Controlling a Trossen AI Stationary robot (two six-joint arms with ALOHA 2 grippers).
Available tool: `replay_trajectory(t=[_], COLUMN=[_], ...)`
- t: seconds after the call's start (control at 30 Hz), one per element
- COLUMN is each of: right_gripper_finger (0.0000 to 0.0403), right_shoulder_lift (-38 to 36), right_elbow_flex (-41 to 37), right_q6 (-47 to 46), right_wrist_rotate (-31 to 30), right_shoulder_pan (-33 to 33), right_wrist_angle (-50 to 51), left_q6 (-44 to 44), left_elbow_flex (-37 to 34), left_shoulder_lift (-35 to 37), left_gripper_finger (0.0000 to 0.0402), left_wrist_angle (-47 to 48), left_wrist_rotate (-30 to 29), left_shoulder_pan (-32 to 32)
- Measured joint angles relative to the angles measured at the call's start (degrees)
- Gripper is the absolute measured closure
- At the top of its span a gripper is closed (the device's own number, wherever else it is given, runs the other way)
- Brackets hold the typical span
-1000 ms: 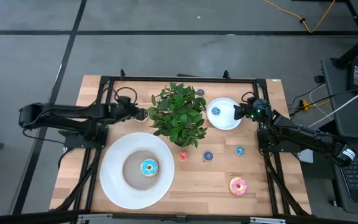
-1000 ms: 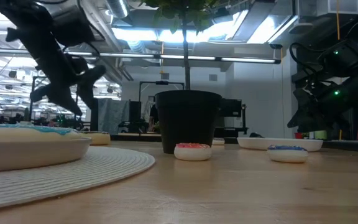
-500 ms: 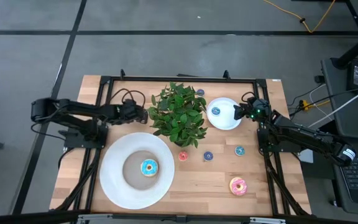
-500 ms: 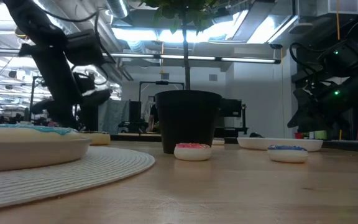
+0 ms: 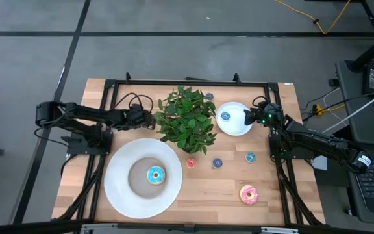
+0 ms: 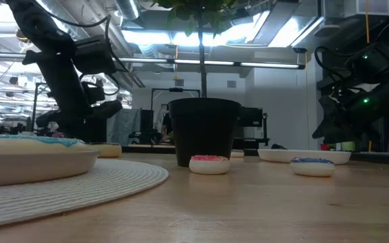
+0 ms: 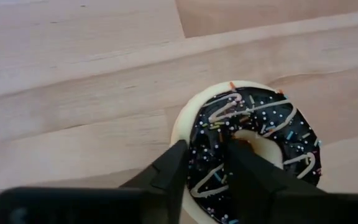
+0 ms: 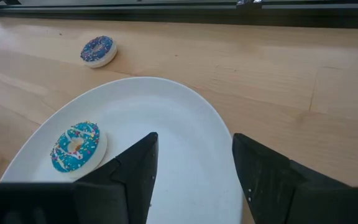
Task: Pick & Place donuts
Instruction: Put the large black donut on the brown plate
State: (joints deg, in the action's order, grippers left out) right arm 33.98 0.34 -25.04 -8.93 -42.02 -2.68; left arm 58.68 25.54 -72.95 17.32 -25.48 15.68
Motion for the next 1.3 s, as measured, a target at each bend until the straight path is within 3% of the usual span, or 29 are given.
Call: replay_trajectory(t=[0.17,0.33,0.67,0.97,1.3], right_gripper_finger=[0.0195,0.0195,0.0195,0.0195,0.0195], right_shoulder_lift=[0.0,0.0,0.0,0.0,0.0], right_elbow_flex=[0.0,0.0,0.0,0.0,0.0], right_q6=[0.0,0.0,0.0,-0.4,-13.7], right_wrist_rotate=[0.0,0.0,0.0,0.0,5.4], right_shoulder_pan=[0.0,0.0,0.0,0.0,0.0], right_wrist_angle=[0.0,0.0,0.0,0.0,-0.5], left_q6=[0.6,0.8,3.6,3.6,2.1], left_elbow_flex=[0.0,0.0,0.0,0.0,3.7], left_shoulder_lift=[0.0,0.0,0.9,7.7,15.0], left_gripper_finger=[0.0355,0.0376,0.0381,0.0382,0.0382], left_wrist_angle=[0.0,0.0,0.1,0.9,6.3], left_wrist_rotate=[1.0,1.3,3.5,5.7,5.1], left_shoulder_pan=[0.0,0.0,0.0,0.0,0.0])
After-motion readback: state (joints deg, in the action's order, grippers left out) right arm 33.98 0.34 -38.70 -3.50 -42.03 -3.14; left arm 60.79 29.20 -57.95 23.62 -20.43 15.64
